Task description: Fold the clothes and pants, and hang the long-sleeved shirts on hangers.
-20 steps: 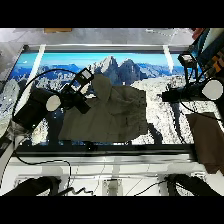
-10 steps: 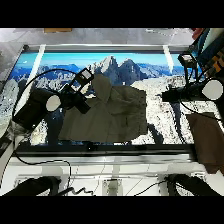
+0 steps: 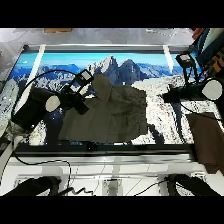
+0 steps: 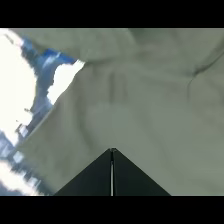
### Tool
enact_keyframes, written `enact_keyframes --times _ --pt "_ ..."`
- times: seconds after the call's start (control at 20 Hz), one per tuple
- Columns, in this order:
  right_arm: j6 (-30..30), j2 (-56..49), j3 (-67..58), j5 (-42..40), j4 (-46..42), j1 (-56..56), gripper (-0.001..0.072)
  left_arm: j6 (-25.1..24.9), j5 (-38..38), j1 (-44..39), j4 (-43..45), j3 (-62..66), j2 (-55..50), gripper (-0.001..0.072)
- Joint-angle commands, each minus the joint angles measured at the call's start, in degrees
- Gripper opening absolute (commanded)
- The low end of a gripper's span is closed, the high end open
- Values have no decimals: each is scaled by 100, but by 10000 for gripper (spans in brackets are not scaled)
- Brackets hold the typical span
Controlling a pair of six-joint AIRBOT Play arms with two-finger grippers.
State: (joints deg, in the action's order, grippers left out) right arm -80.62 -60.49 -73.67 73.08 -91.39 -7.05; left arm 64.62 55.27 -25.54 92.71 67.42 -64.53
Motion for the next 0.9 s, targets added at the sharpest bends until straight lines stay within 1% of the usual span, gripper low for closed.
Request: enact_keyframes --times 0.0,0.05,0.1,0.2,0.25,0.35,0.4,0.45,0.5,0.55,0.6,0.65,0.7,0.75,0.8,0.85 --pt "1346 9 457 658 44 597 19 435 529 466 407 2 291 13" --pt "1432 35 822 640 501 925 19 658 533 785 291 0 468 13" --pt "1648 50 1224 597 1185 1217 18 815 544 1167 131 0 673 13" --pt "2592 44 2111 669 2490 1657 18 850 557 1926 -61 -68 1084 13" --pt "2785 44 2544 608 2785 1753 19 903 551 2330 -59 -170 1303 13" --pt "2752 44 3235 146 2907 1744 20 1152 546 3121 -59 -501 1644 13" --pt "2695 44 3495 -118 3062 1742 36 1355 544 3541 -61 -754 1777 13" --pt "2671 42 3709 -413 3283 1742 113 1685 529 3888 -61 -1019 1858 13" --pt "2490 33 3840 -739 3438 1742 164 2017 507 4181 -61 -1325 1880 14" --pt "2275 -11 3897 -1051 3554 1742 214 2146 503 4371 -61 -1628 1856 14" --pt "2090 -101 3882 -1237 3635 1742 214 2153 503 4441 -59 -1893 1814 70" --pt "1950 -234 3860 -1381 3742 1742 213 2149 503 4448 -59 -2107 1762 263" --pt "1864 -417 3832 -1438 3917 1742 214 2146 503 4417 -101 -2273 1694 433" --pt "1862 -632 3797 -1425 4085 1742 265 2079 546 4395 -109 -2363 1613 448" --pt "1843 -901 3727 -1364 4218 1742 394 1906 614 4398 -131 -2367 1534 447" --pt "1834 -1163 3630 -1263 4266 1742 468 1788 634 4398 -131 -2365 1475 447"
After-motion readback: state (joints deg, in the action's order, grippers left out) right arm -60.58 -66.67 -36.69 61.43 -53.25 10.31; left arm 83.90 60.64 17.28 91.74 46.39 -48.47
